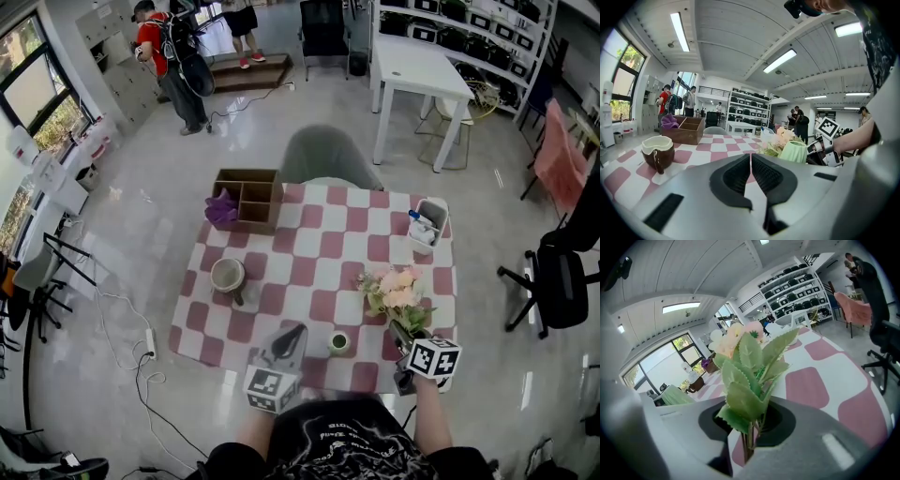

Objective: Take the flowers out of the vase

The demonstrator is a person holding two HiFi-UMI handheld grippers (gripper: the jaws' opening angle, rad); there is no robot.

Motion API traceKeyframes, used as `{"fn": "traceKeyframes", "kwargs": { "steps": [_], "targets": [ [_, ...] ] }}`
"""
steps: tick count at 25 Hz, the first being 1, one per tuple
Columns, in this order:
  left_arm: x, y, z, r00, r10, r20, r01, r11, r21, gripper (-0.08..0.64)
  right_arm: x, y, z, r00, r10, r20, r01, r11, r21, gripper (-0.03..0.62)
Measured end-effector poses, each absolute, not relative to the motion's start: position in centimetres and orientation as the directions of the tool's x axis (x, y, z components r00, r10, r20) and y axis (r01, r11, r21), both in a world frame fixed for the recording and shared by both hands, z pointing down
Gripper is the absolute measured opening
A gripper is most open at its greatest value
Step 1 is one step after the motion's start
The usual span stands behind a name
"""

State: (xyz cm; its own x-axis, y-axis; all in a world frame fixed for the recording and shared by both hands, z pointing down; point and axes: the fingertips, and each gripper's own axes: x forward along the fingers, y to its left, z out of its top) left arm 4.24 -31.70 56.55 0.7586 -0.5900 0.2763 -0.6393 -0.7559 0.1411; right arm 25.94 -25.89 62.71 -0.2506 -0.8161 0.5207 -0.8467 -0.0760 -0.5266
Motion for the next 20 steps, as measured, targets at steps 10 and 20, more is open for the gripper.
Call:
{"fn": "traceKeyframes", "kwargs": {
  "steps": [10, 20],
  "targets": [
    [3.9, -31.3, 57.2, 0.751, -0.593, 0.29, -0.647, -0.748, 0.148, 0.02, 26.5, -25.8, 63.6, -0.172, -0.776, 0.607, -0.893, -0.136, -0.428, 0.201],
    [3.9, -31.3, 57.6, 0.753, -0.59, 0.29, -0.646, -0.746, 0.16, 0.02, 27.0, -25.4, 64.2, -0.117, -0.756, 0.644, -0.902, -0.19, -0.387, 0.358]
  ]
}}
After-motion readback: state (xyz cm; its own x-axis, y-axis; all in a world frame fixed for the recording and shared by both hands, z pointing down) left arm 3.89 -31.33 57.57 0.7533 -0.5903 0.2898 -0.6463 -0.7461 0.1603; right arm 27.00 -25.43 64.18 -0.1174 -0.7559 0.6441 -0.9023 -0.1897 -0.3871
